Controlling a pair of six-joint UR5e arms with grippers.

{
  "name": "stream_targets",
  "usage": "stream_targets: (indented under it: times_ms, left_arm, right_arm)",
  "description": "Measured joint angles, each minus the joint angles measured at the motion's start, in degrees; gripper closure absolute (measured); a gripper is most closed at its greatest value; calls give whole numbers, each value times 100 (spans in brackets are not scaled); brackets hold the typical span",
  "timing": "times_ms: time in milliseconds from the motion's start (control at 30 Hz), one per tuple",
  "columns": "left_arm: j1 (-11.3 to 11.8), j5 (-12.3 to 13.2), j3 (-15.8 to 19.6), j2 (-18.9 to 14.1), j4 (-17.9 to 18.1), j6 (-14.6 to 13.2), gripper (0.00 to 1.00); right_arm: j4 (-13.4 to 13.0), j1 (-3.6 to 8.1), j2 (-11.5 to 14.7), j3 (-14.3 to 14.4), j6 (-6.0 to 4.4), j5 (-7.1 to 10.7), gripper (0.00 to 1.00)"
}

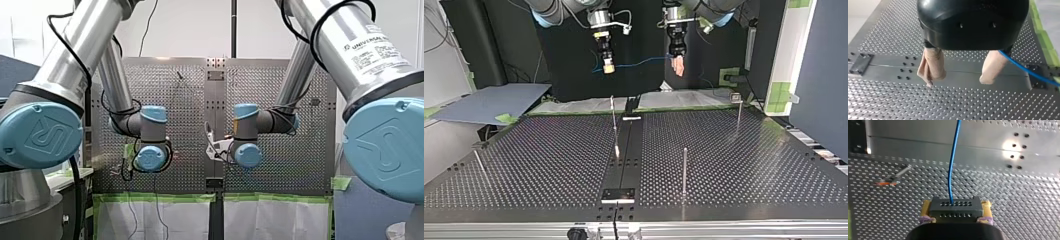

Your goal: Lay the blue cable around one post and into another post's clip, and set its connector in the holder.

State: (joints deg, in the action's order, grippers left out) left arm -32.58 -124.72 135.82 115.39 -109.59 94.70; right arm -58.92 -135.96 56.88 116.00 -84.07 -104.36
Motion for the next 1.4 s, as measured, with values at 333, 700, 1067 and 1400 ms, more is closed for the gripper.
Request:
stream_targets:
  times_ms: [333,700,1067,1400]
  left_arm:
    - [-503,-501,-91,502,-340,502,0]
    - [-732,-816,-93,1183,-354,817,0]
    - [-664,-941,-161,977,-799,1013,0]
    - [-518,-1071,-178,394,-1382,881,0]
  right_arm:
    - [533,-30,-520,40,20,158,100]
    - [808,-31,-627,41,20,161,100]
    - [549,-88,-315,-340,-21,137,100]
    - [885,-44,67,-871,-422,195,100]
